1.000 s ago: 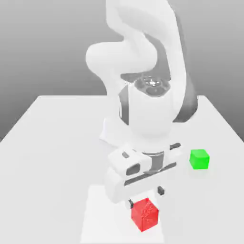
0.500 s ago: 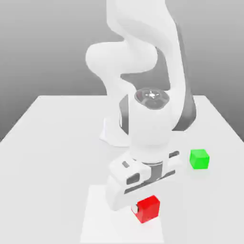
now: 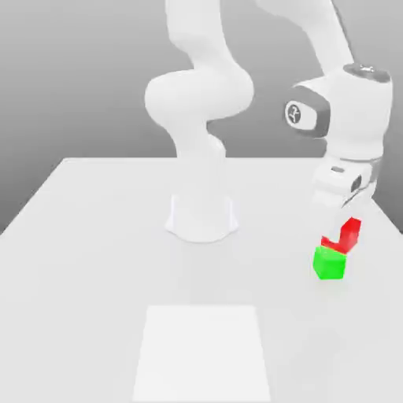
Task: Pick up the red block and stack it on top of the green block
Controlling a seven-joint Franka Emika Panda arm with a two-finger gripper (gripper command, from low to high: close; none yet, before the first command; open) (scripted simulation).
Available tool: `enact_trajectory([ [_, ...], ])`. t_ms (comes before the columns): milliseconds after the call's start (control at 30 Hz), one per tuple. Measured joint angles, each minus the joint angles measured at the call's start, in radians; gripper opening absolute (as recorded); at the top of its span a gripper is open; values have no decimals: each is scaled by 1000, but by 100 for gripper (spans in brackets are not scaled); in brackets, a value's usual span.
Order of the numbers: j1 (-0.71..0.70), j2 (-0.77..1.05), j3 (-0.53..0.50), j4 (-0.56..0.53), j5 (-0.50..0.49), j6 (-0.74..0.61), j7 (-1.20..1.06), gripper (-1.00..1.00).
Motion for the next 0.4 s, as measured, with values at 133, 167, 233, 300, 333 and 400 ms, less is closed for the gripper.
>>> enact_trajectory([
  [133, -10, 79, 48, -17, -45, 97, 55, -100],
  [167, -21, 113, 55, -17, -67, 129, 71, -100],
  [233, -43, 183, 62, -16, -125, 197, 111, -100],
  [300, -67, 256, 60, -15, -210, 264, 170, 100],
  [333, -76, 256, 60, -15, -210, 264, 170, 100],
  [400, -80, 256, 60, -15, -210, 264, 170, 100],
])
